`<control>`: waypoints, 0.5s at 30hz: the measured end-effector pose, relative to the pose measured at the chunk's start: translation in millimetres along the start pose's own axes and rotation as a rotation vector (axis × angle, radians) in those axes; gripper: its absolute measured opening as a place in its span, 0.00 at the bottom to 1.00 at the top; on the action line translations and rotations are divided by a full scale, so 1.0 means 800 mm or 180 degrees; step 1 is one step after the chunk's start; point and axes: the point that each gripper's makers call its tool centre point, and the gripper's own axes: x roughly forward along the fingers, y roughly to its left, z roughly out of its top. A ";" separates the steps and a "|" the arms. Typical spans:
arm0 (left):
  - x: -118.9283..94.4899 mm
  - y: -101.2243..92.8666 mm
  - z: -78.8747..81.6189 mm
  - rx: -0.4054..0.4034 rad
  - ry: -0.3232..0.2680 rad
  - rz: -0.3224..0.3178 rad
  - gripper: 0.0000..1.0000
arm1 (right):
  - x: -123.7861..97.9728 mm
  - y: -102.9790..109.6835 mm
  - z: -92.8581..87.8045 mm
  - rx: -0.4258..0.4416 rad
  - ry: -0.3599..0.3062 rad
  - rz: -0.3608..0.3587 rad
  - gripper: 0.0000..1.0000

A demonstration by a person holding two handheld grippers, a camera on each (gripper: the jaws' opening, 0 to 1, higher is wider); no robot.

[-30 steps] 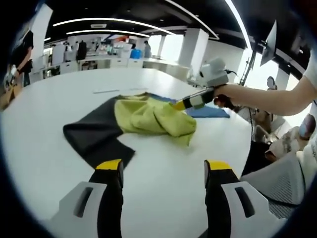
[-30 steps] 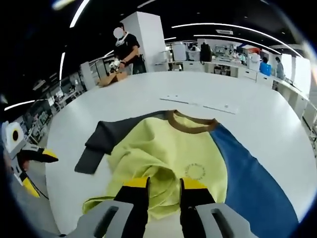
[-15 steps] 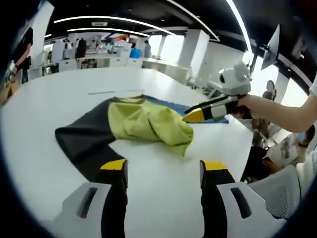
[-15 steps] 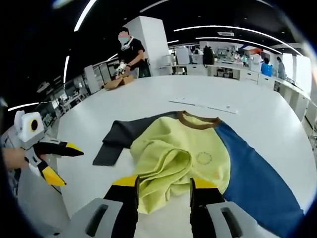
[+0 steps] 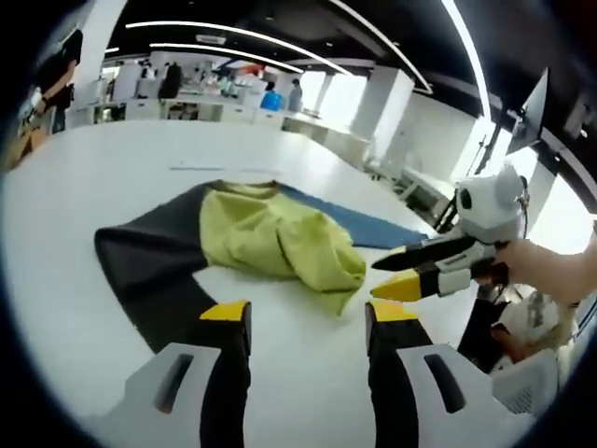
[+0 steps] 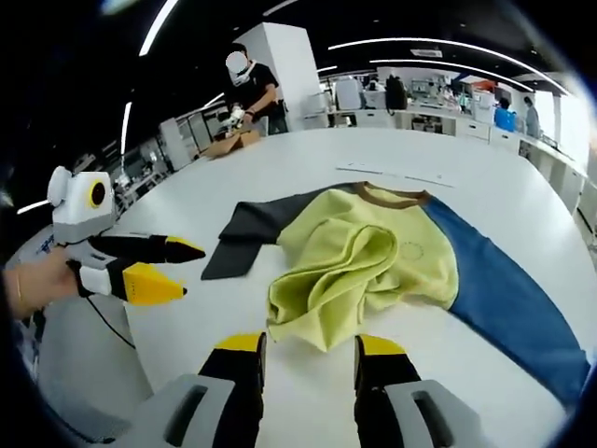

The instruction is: Fold the garment on the visible template until the final outline fits inside the template.

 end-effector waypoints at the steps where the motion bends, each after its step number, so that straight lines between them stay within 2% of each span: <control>1: 0.002 -0.002 0.000 0.0002 0.0004 -0.0008 0.43 | 0.001 0.002 -0.002 -0.0001 0.0008 0.0008 0.31; 7: 0.016 -0.015 0.003 -0.0013 0.0013 -0.0053 0.40 | 0.009 0.015 -0.012 0.0068 -0.0004 0.0054 0.25; 15: 0.035 -0.032 0.006 -0.0261 0.0013 -0.0113 0.33 | 0.025 0.030 -0.016 -0.0034 0.0010 0.0101 0.18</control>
